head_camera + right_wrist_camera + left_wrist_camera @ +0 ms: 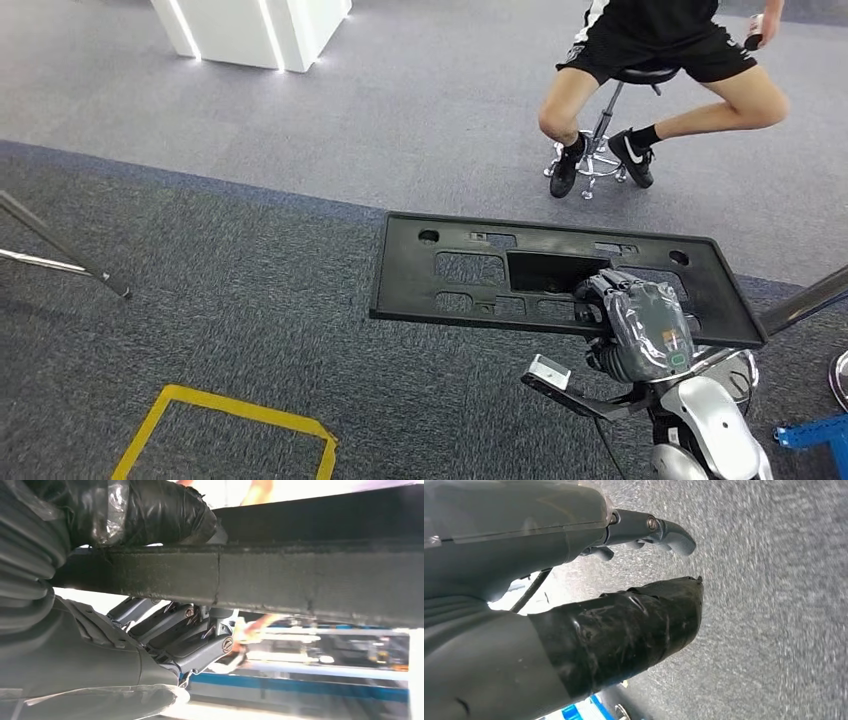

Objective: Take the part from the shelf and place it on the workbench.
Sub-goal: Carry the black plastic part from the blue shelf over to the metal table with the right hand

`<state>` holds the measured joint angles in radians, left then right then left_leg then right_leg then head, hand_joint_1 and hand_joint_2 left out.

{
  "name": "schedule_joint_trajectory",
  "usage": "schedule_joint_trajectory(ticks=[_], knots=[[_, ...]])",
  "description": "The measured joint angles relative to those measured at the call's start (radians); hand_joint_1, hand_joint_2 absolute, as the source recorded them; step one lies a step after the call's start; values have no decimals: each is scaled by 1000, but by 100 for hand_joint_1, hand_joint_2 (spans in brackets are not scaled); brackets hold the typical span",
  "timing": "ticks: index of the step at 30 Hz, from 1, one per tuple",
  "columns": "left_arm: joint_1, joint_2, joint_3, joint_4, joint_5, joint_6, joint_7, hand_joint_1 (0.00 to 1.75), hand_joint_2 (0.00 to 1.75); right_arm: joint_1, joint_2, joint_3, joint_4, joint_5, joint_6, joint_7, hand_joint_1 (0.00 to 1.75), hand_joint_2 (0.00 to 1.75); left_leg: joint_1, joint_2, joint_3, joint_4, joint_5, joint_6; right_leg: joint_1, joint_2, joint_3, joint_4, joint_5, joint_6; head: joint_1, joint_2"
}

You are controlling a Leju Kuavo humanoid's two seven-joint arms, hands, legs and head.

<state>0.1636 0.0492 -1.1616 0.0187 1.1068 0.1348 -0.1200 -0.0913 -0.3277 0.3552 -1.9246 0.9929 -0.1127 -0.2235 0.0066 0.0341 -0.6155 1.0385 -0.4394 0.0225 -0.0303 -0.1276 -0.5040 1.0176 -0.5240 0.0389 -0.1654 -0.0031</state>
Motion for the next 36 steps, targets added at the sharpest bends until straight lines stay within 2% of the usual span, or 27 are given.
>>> schedule_joint_trajectory(ticks=[1,3,4,5,6,7,8,9,11,13,15,16,18,19,20,21,22,23,24,25,27,28,30,31,33,35,36], knots=[[1,-2,0,0,-8,2,0,0,0,14,-18,-11,-3,-17,-17,-22,175,175,0,-13,4,-6,2,8,-4,11,3,4,-7,6,0,0],[1,-5,0,0,-27,5,4,0,0,59,-66,-56,-8,-61,-66,-88,175,175,1,-38,12,-16,5,25,-8,65,-21,67,-50,9,1,0],[1,-8,0,0,-35,6,6,0,0,86,-88,-88,-7,-81,-91,-129,175,175,-1,-51,14,-18,5,30,-7,96,-52,129,-80,6,1,0],[0,-9,0,0,-42,7,8,0,0,114,-106,-121,-5,-94,-108,-167,175,175,-4,-65,15,-18,3,35,-3,115,-91,199,-108,3,1,0],[0,-10,-1,0,-47,6,9,0,0,141,-119,-157,-2,-101,-119,-201,175,175,-7,-79,16,-17,2,38,0,124,-127,255,-122,1,1,0],[1,-11,-1,0,-50,6,7,0,0,165,-128,-187,1,-99,-124,-224,175,175,-10,-93,17,-16,1,40,4,127,-150,281,-116,-2,1,0],[1,-12,-1,0,-52,4,5,0,0,184,-134,-214,4,-95,-126,-240,175,175,-13,-107,19,-14,-1,41,6,130,-154,266,-90,-7,1,0],[2,-12,-1,0,-54,2,2,0,0,198,-138,-237,6,-88,-126,-248,175,175,-14,-120,22,-12,-3,41,9,136,-140,216,-49,-12,1,0],[3,-11,-1,0,-58,-3,-3,0,0,208,-142,-263,7,-78,-120,-248,175,175,-17,-142,23,-4,-9,37,10,174,-93,89,17,-20,1,0],[5,-9,-1,0,-59,-6,-11,0,0,205,-144,-275,7,-76,-104,-243,175,175,-18,-160,16,0,-12,30,12,201,-70,32,32,-23,1,0],[12,-6,-1,0,-59,-4,-25,0,0,187,-145,-276,6,-72,-71,-226,175,175,-17,-177,9,-1,-11,20,11,187,-64,26,33,-29,1,0],[17,-5,-1,0,-59,-2,-33,0,0,171,-144,-271,3,-64,-51,-207,175,175,-18,-169,6,4,-13,15,10,177,-61,22,35,-34,1,0],[20,-3,0,0,-59,2,-42,0,0,133,-138,-250,-6,-42,-12,-154,175,175,-21,-116,-18,59,-46,4,6,153,-55,14,38,-45,-1,0],[19,-2,1,0,-59,3,-44,0,0,115,-135,-236,-12,-32,2,-130,175,175,-19,-83,-44,114,-76,-1,8,138,-53,13,37,-49,-2,0],[17,-1,1,0,-59,3,-44,0,0,100,-132,-221,-18,-25,10,-112,175,175,-16,-62,-77,177,-107,-6,10,123,-52,13,36,-52,-2,0],[15,-1,2,0,-60,3,-44,0,0,86,-129,-207,-22,-21,16,-98,175,175,-11,-52,-108,233,-129,-10,12,106,-51,14,34,-53,-2,0],[13,-1,2,0,-61,1,-43,0,0,71,-127,-194,-26,-18,20,-87,175,175,-8,-47,-125,264,-134,-12,14,90,-50,14,32,-54,-2,0],[12,-1,3,0,-63,-1,-42,0,0,57,-124,-180,-30,-16,24,-72,175,175,-6,-43,-124,259,-121,-13,15,73,-48,14,30,-53,-2,0],[12,-1,3,0,-66,-3,-40,0,0,42,-122,-167,-33,-15,28,-55,175,175,-5,-38,-105,222,-95,-12,15,59,-45,14,27,-52,-2,0],[11,0,4,0,-70,-5,-37,0,0,27,-120,-156,-38,-14,32,-39,175,175,-6,-24,-68,152,-60,-9,16,44,-41,14,24,-51,-2,0],[9,2,6,0,-76,-8,-34,0,0,-1,-119,-142,-44,-13,35,-18,175,175,-13,12,-4,36,-19,3,17,20,-33,13,17,-43,-2,0],[9,4,7,0,-78,-10,-33,0,0,-13,-119,-139,-46,-13,36,-13,175,175,-18,22,13,3,-11,10,17,9,-29,12,15,-38,-2,0],[8,6,9,0,-79,-11,-32,0,0,-25,-118,-131,-46,-13,36,-11,175,175,-25,10,10,-9,-10,20,16,-11,-23,9,12,-27,-2,0],[10,7,10,0,-79,-11,-32,0,0,-30,-118,-127,-47,-13,36,-11,175,175,-23,-2,14,-16,-6,26,14,-11,-20,9,9,-22,-2,0],[9,9,12,0,-79,-11,-32,0,0,-36,-117,-122,-48,-14,35,-11,175,175,-17,-24,27,-35,2,37,11,38,-30,43,-19,-15,-2,0],[5,11,14,0,-81,-8,-31,0,0,-38,-117,-121,-50,-15,35,-7,175,175,-13,-45,34,-43,7,43,8,105,-81,151,-76,-13,-2,0],[3,13,14,0,-81,-6,-31,0,0,-39,-117,-120,-50,-15,35,-2,175,175,-14,-58,34,-42,6,44,7,119,-116,216,-100,-12,-2,0]])
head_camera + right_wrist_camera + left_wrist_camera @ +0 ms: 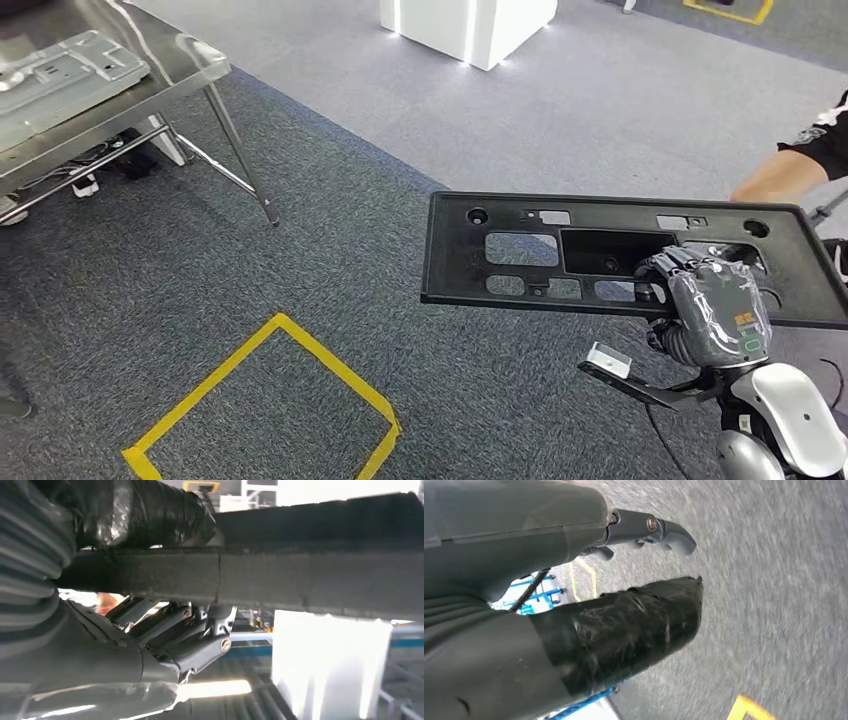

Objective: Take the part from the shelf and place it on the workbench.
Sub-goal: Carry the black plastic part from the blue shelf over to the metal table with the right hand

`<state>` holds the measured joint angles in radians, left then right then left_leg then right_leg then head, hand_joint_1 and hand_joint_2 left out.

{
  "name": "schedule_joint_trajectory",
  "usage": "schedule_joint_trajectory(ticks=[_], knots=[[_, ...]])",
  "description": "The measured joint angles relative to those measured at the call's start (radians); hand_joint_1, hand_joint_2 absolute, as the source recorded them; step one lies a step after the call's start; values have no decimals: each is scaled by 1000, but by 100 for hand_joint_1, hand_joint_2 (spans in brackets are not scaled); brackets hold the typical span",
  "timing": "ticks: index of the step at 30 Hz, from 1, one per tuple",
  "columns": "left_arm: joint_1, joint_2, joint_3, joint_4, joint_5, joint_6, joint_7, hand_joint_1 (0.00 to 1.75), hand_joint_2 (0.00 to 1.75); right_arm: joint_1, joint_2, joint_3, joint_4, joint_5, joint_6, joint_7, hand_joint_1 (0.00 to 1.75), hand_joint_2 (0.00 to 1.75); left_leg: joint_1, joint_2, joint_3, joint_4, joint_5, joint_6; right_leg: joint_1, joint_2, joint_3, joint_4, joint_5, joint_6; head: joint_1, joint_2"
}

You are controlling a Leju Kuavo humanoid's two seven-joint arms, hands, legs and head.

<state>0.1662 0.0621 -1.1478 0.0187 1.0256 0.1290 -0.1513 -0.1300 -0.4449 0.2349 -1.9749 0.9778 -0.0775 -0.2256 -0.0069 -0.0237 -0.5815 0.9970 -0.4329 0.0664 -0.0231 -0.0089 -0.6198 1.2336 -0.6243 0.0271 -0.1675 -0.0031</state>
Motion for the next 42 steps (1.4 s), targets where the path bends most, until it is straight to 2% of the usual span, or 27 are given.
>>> schedule_joint_trajectory(ticks=[1,2,4,6,8,10,11,12,14,16,17,18,19,21,23,25,26,28,30,32,33,35,37,39,40,41,42], knots=[[-4,1,0,0,0,3,-1,0,0,-1,0,2,0,0,5,4,175,175,0,-14,0,2,-1,0,0,5,-28,47,-10,2,0,0],[-12,-1,0,0,0,6,-3,0,0,-7,3,6,0,1,19,6,175,175,0,-28,0,4,-2,-1,-1,7,-43,61,1,3,0,0],[-45,-15,1,0,5,9,7,0,0,-40,23,35,1,11,69,9,175,175,4,-56,0,16,-7,-6,-6,17,-19,-24,78,7,0,0],[-93,-28,1,0,13,8,32,0,0,-86,53,88,7,22,110,24,175,175,6,-82,-9,32,-13,-17,-13,59,24,-139,133,9,0,0],[-141,-35,1,0,21,4,50,0,0,-122,78,138,14,24,119,41,175,175,8,-109,-25,41,-12,-30,-13,79,37,-176,133,3,0,0],[-168,-40,1,-1,29,1,58,0,0,-152,97,167,21,19,120,47,175,175,12,-133,-37,39,-6,-43,-9,54,41,-182,137,-12,0,0],[-173,-43,1,-1,33,1,61,0,0,-167,104,175,24,14,120,49,175,175,12,-120,-40,45,-9,-48,-8,42,45,-186,139,-20,-1,0],[-176,-43,1,-1,38,1,65,0,0,-182,111,181,26,10,120,52,175,175,11,-92,-51,67,-23,-52,-8,30,49,-191,142,-27,-2,0],[-181,-43,1,-1,43,1,72,0,0,-204,118,188,31,1,121,54,175,175,9,-19,-99,168,-75,-58,-3,6,53,-197,143,-37,-5,0],[-184,-43,0,-1,43,0,79,0,0,-216,122,194,36,-6,123,54,175,175,12,11,-163,285,-119,-59,6,-23,55,-197,139,-43,-6,0],[-184,-42,0,-1,43,-1,80,0,0,-220,124,197,40,-9,124,54,175,175,12,14,-178,308,-118,-58,9,-37,56,-197,136,-45,-6,0],[-183,-41,0,-1,45,-3,82,0,0,-225,128,201,44,-11,126,53,175,175,12,17,-173,292,-98,-55,11,-51,59,-197,133,-45,-6,0],[-183,-41,-2,-1,47,-5,84,0,0,-231,131,205,47,-13,126,53,175,175,10,23,-148,239,-64,-51,13,-64,63,-197,129,-45,-6,0],[-183,-40,-6,-1,50,-10,91,0,0,-247,140,212,53,-16,129,54,175,175,0,64,-81,105,-9,-40,17,-86,72,-197,120,-42,-6,0],[-182,-37,-15,-1,49,-14,103,0,0,-263,149,220,59,-17,136,56,175,175,-14,91,-52,44,2,-29,20,-103,77,-197,114,-35,-6,0],[-179,-35,-23,-1,46,-18,111,0,0,-277,161,230,67,-17,144,57,175,175,-17,71,-49,36,2,-19,19,-120,81,-199,109,-25,-6,0],[-178,-33,-26,-1,44,-20,114,0,0,-283,167,235,72,-17,147,58,175,175,-15,59,-44,29,3,-15,17,-112,84,-196,104,-20,-6,0],[-180,-31,-31,-1,43,-24,119,0,0,-296,174,242,79,-18,149,60,175,175,-8,36,-31,14,7,-3,12,-58,63,-144,76,-11,-5,0],[-184,-29,-35,0,43,-26,122,0,0,-305,176,247,86,-20,150,60,175,175,-6,13,-26,10,4,6,7,-4,-8,-18,27,-5,-5,0],[-186,-27,-39,0,44,-27,122,0,0,-308,178,252,94,-23,152,61,175,175,-6,-17,-22,14,-2,8,5,5,-77,83,11,1,-5,0],[-187,-27,-41,0,45,-29,122,0,0,-308,179,255,97,-24,154,61,175,175,-4,-33,-19,18,-7,7,3,6,-87,82,33,3,-5,0],[-186,-27,-46,0,47,-31,121,0,0,-313,181,260,102,-25,155,61,175,175,0,-65,-11,30,-20,-1,-3,23,-55,-23,117,8,-5,0],[-185,-26,-48,0,51,-32,119,0,0,-320,183,263,105,-27,156,62,175,175,3,-91,-11,45,-35,-14,-9,70,-10,-132,159,8,-5,0],[-185,-24,-49,0,56,-31,117,0,0,-323,187,267,108,-27,157,61,175,175,6,-114,-22,49,-43,-26,-8,92,9,-167,143,-1,-5,0],[-184,-24,-49,0,59,-31,114,0,0,-325,188,269,109,-27,158,61,175,175,9,-125,-25,46,-45,-32,-8,82,16,-175,136,-9,-5,0],[-181,-23,-49,0,62,-31,111,0,0,-326,190,270,111,-27,159,62,175,175,10,-122,-23,46,-48,-37,-7,70,25,-182,133,-17,-5,0],[-179,-23,-50,0,65,-30,107,0,0,-328,193,271,112,-27,159,62,175,175,9,-100,-26,58,-51,-42,-7,57,40,-189,128,-25,-6,0]])
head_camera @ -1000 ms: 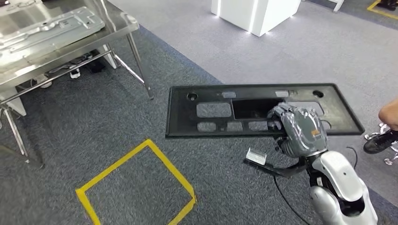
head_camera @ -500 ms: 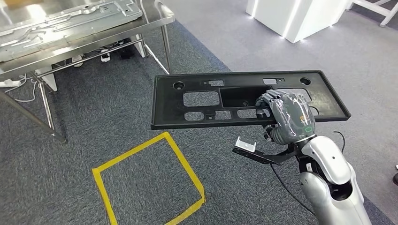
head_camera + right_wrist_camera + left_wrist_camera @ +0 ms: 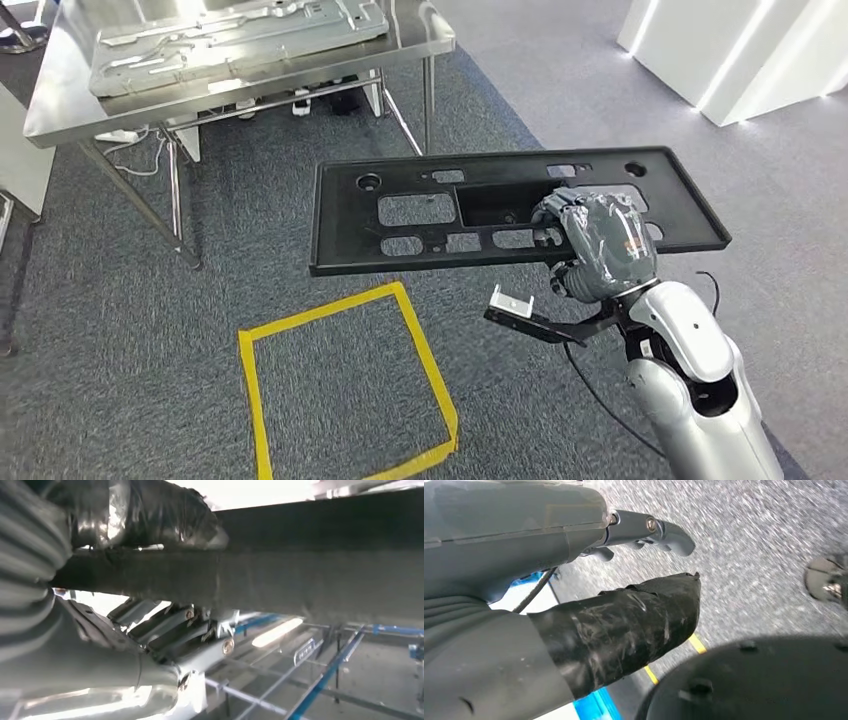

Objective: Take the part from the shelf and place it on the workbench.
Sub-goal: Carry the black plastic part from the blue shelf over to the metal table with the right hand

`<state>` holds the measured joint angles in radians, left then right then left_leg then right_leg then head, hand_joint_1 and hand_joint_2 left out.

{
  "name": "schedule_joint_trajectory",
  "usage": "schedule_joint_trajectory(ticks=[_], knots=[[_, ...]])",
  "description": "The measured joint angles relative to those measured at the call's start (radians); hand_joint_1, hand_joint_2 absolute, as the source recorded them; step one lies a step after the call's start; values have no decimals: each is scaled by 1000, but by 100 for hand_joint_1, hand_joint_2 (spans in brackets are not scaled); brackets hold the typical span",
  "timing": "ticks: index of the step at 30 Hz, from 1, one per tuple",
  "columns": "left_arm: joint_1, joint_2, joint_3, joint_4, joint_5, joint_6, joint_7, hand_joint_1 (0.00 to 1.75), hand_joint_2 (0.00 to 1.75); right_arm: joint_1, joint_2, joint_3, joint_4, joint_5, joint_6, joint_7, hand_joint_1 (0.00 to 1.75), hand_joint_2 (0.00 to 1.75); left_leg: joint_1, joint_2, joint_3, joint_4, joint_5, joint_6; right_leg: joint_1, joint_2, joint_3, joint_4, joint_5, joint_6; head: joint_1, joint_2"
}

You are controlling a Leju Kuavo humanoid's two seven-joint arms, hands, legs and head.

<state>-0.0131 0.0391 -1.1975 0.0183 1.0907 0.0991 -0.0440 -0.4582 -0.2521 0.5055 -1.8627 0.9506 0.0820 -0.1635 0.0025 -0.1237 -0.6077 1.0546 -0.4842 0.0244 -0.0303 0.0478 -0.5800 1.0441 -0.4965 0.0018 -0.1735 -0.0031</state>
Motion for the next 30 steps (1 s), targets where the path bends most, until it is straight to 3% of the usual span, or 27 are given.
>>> schedule_joint_trajectory(ticks=[2,3,5,6,7,8,10,11,12,14,15,16,17,18,19,21,22,23,24,25,26,27,28,29,30], knots=[[2,0,-1,0,8,2,-6,0,0,-3,4,0,1,0,1,0,175,175,-1,72,-43,84,-20,-7,4,-27,38,-16,-14,-13,-2,0],[2,0,-1,0,12,3,-7,0,0,-4,5,0,1,0,2,0,175,175,-1,100,-88,150,-33,-9,8,-42,57,-21,-25,-16,-3,0],[4,-1,-1,0,18,4,-10,0,0,-5,7,1,4,0,2,0,175,175,2,116,-183,254,-33,-10,15,-72,94,-29,-51,-18,-3,0],[5,-1,-1,0,20,5,-11,0,0,-5,8,2,6,0,2,0,175,175,2,117,-210,260,-6,-8,19,-88,114,-33,-66,-18,-3,0],[7,-2,-1,0,22,5,-11,0,0,-5,9,3,8,0,2,0,175,175,2,119,-216,224,44,-3,22,-102,138,-38,-81,-18,-3,0],[10,-3,-1,0,24,5,-12,0,0,-5,11,4,9,0,2,-1,175,175,0,127,-203,154,105,4,25,-115,164,-46,-97,-18,-3,0],[15,-4,-1,0,28,6,-12,0,0,-7,14,4,11,0,2,0,175,175,-13,161,-161,44,173,20,29,-135,211,-74,-123,-12,-2,0],[16,-4,-1,0,30,6,-12,0,0,-9,15,5,12,0,2,0,175,175,-23,175,-140,12,168,30,28,-143,229,-90,-133,-5,-1,0],[16,-3,-1,0,31,6,-13,0,0,-10,17,5,13,0,1,0,175,175,-34,178,-122,5,144,37,26,-150,248,-102,-136,3,-1,0],[15,0,-1,0,37,2,-16,0,0,-13,21,7,14,0,1,0,175,175,-41,157,-77,-25,104,51,20,-154,255,-60,-109,18,-1,0],[15,3,-1,0,41,-1,-18,0,0,-14,23,7,15,0,1,0,175,175,-39,145,-51,-34,89,56,17,-139,229,7,-76,22,-1,0],[13,4,-1,0,45,-4,-20,0,0,-16,25,7,16,0,1,0,175,175,-35,135,-22,-44,73,60,15,-115,178,95,-46,24,-1,0],[11,5,-1,0,49,-8,-21,0,0,-19,26,7,18,0,1,0,175,175,-30,124,6,-52,57,63,12,-89,115,181,-33,25,-1,-1],[9,6,-1,0,51,-10,-21,0,0,-20,26,7,20,0,1,-1,175,175,-26,112,32,-58,41,65,12,-66,50,248,-44,26,-1,-1],[6,7,-1,0,53,-12,-21,0,0,-22,26,8,22,0,1,-1,175,175,-22,97,59,-63,23,65,9,-56,-12,286,-82,30,0,0],[6,9,-1,0,58,-13,-23,0,0,-23,26,8,28,0,1,-1,175,175,-14,60,117,-71,-17,61,3,-50,-112,287,-170,41,0,0],[7,8,-1,0,61,-15,-24,0,0,-24,26,8,31,0,1,-1,175,175,-9,41,146,-72,-39,57,0,-49,-149,254,-182,49,0,0],[9,8,-1,0,63,-15,-25,0,0,-25,26,8,34,0,1,-1,175,175,-3,24,176,-73,-63,52,-3,-45,-177,203,-147,56,0,0],[13,8,-1,0,64,-16,-26,0,0,-25,26,8,36,0,1,-1,175,175,2,12,199,-74,-88,46,-7,-33,-195,134,-54,62,0,0],[15,8,-1,0,64,-17,-26,0,0,-26,26,8,41,0,1,-1,175,175,5,-1,219,-72,-112,40,-11,-19,-208,64,62,65,1,0],[16,8,-1,0,64,-17,-26,0,0,-27,26,9,45,0,3,-1,175,175,7,-11,234,-75,-135,33,-12,-7,-214,16,154,62,2,0],[16,8,-1,0,65,-17,-26,0,0,-27,27,10,48,0,4,-1,175,175,9,-19,253,-83,-152,26,-11,0,-215,-10,209,56,2,0],[14,9,-1,0,66,-17,-27,0,0,-29,29,11,50,-1,5,-1,175,175,10,-24,267,-85,-153,19,-10,-4,-210,-13,209,44,2,0],[12,9,-1,0,67,-17,-27,0,0,-30,31,11,49,-1,5,0,175,175,10,-23,273,-76,-141,14,-7,-12,-196,-6,185,32,2,0],[12,10,-1,0,69,-18,-28,0,0,-32,32,11,48,0,5,0,175,175,12,-6,266,-41,-113,10,-7,-20,-176,-7,166,21,2,0]])
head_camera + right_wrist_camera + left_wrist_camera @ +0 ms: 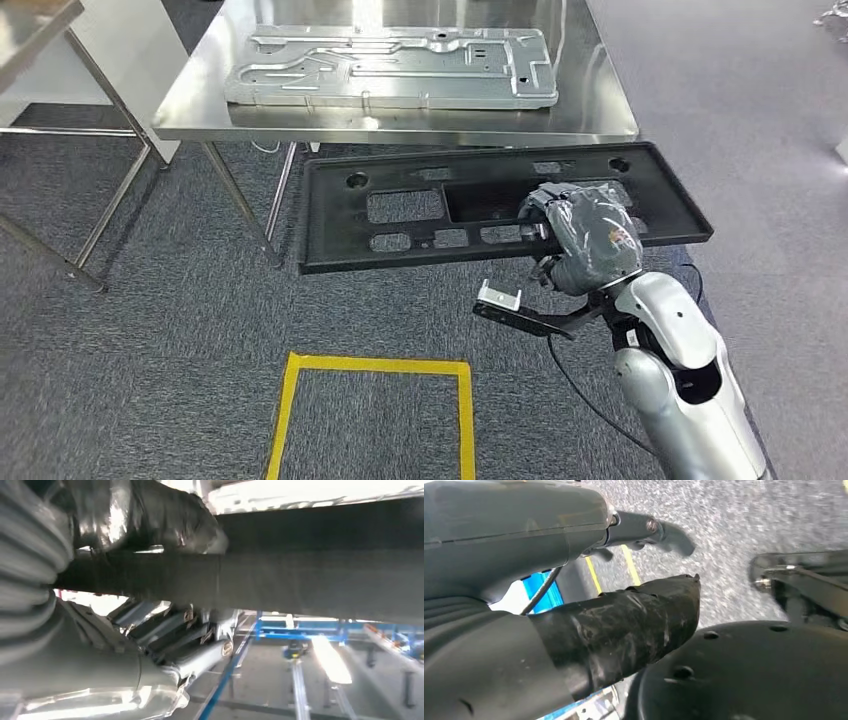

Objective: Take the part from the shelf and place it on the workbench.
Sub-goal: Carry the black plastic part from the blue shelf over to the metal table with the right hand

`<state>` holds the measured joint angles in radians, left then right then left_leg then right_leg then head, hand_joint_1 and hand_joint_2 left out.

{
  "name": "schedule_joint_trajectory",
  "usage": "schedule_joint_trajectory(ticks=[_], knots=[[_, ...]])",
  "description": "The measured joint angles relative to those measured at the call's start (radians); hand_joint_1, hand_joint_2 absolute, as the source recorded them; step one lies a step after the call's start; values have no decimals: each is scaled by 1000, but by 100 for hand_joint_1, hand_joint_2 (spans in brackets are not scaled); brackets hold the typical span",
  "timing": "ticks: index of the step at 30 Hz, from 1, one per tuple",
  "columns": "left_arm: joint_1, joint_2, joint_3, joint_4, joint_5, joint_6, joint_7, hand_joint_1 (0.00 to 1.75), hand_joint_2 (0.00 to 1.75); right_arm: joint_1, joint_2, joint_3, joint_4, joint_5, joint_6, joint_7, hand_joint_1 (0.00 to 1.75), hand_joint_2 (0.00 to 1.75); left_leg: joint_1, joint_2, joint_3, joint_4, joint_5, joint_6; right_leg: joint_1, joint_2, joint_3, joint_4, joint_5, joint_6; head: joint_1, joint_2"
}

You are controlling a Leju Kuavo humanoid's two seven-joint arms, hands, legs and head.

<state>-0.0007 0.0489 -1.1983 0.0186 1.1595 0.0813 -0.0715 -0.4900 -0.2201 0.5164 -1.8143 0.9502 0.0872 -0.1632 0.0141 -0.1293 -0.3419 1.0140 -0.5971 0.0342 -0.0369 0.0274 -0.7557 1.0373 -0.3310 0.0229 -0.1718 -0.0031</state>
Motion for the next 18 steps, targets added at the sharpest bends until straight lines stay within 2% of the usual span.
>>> schedule_joint_trajectory(ticks=[1,2,3,4,5,6,7,8,9,10,11,12,13,14,16,17,18], knots=[[-1,1,0,0,2,-1,-1,0,0,-3,1,0,0,0,-1,0,175,175,-1,30,-32,63,30,-2,1,-9,27,-5,-19,-10,0,0],[-4,1,0,0,5,-2,-1,0,0,-5,1,-1,1,1,-1,0,175,175,-3,64,-76,136,46,-5,3,-17,58,-11,-39,-17,-1,0],[-5,1,0,0,8,-4,-1,0,0,-4,2,-1,3,1,-1,0,175,175,-4,96,-128,202,41,-7,7,-27,91,-20,-61,-23,-1,0],[-6,1,-1,0,11,-5,0,0,0,-3,2,0,5,0,-1,-1,175,175,-6,114,-182,247,11,-8,11,-38,129,-31,-83,-26,-2,0],[-7,1,-1,0,14,-6,1,0,0,-2,2,1,8,2,-1,0,175,175,-7,120,-230,266,-35,-8,14,-48,170,-44,-106,-29,-2,0],[-6,1,-1,0,17,-7,2,0,0,-1,3,2,10,5,-1,1,175,175,-7,121,-272,261,-80,-8,18,-56,215,-58,-130,-30,-2,0],[-4,1,-3,0,20,-7,3,0,0,-2,3,2,12,11,0,6,175,175,-7,122,-308,234,-106,-5,22,-63,262,-71,-153,-31,-2,0],[-2,0,-4,0,25,-8,4,0,0,-5,4,3,13,19,4,15,175,175,-10,122,-337,189,-91,1,25,-66,309,-82,-176,-31,-2,0],[3,0,-5,0,30,-8,4,0,0,-8,6,3,14,29,8,27,175,175,-13,121,-360,127,-16,11,28,-69,348,-89,-203,-31,-2,0],[9,4,-6,1,37,-8,4,0,0,-11,8,4,18,41,17,45,175,175,-20,119,-378,68,104,20,30,-70,382,-88,-231,-29,-1,0],[13,5,-6,2,45,-8,5,0,0,-14,12,5,22,51,27,63,175,175,-26,119,-385,30,205,27,30,-66,405,-85,-259,-26,1,0],[13,7,-6,2,53,-7,6,0,0,-16,17,6,26,59,41,81,175,175,-34,120,-388,15,278,30,28,-61,420,-80,-284,-20,2,0],[11,9,-6,3,60,-8,8,0,0,-18,22,7,29,66,54,97,175,175,-42,120,-386,22,300,30,24,-57,433,-77,-304,-11,4,0],[5,8,-7,3,66,-9,8,0,0,-20,27,8,29,68,63,107,175,175,-46,122,-380,34,277,33,19,-54,443,-81,-319,-3,3,0],[-8,11,-7,3,74,-12,9,0,0,-29,36,7,27,71,70,116,175,175,-48,119,-365,32,254,40,12,-50,453,-68,-345,6,4,0],[-14,12,-7,3,77,-14,9,0,0,-36,40,7,27,70,70,118,175,175,-45,118,-353,23,245,45,12,-45,434,-30,-362,9,4,0],[-19,13,-7,3,79,-15,9,0,0,-40,42,7,28,70,70,120,175,175,-43,116,-339,14,237,47,13,-40,394,35,-382,11,4,0]])
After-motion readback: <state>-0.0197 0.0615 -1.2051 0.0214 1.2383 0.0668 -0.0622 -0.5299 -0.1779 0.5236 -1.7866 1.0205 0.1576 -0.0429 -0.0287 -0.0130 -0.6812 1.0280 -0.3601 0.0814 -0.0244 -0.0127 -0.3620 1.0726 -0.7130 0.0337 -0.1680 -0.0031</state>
